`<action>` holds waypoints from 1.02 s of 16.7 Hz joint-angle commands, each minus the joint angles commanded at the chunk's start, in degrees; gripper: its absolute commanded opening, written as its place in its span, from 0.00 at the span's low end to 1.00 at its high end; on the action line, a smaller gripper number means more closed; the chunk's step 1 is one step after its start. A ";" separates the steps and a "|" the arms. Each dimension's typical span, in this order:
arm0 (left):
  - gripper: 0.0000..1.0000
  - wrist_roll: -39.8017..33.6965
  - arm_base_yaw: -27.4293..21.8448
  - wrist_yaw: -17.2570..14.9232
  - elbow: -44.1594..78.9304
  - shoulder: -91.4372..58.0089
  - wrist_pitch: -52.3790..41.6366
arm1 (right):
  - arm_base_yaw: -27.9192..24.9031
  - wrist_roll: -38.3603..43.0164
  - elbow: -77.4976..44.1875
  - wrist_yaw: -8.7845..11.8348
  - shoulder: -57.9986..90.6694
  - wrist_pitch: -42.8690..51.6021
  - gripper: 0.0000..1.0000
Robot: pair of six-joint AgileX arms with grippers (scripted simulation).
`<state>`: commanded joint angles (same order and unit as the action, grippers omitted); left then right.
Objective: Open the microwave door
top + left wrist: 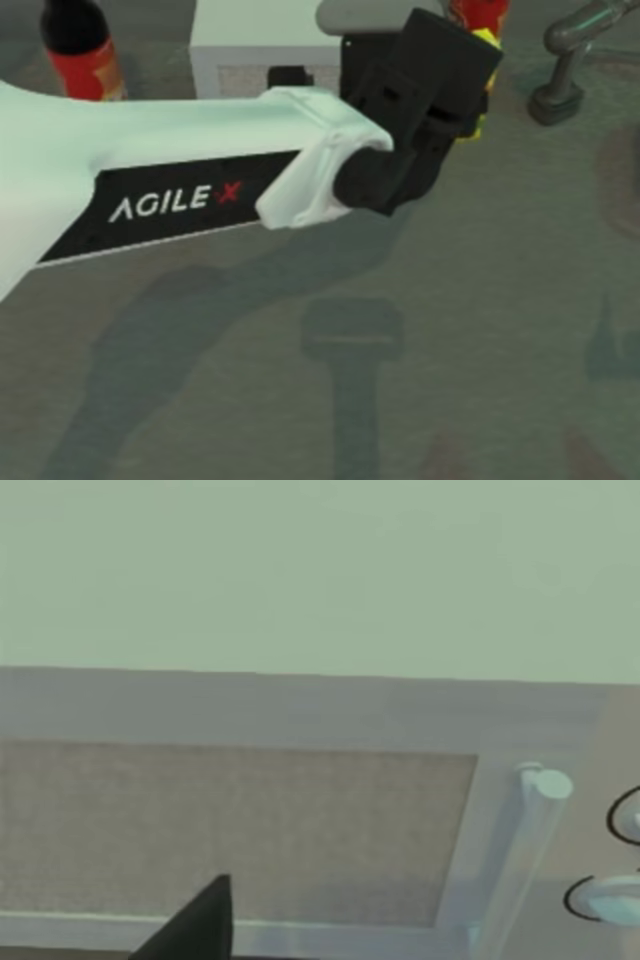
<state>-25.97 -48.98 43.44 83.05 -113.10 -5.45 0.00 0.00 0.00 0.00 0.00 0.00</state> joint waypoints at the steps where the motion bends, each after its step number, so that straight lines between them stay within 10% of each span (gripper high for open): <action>1: 1.00 -0.06 -0.11 0.10 0.18 -0.25 -0.02 | 0.00 0.00 0.00 0.00 0.00 0.00 1.00; 17: 1.00 4.89 6.49 -5.57 10.78 -12.86 5.20 | 0.00 0.00 0.00 0.00 0.00 0.00 1.00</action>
<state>-21.08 -42.50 37.87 93.83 -125.96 -0.25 0.00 0.00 0.00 0.00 0.00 0.00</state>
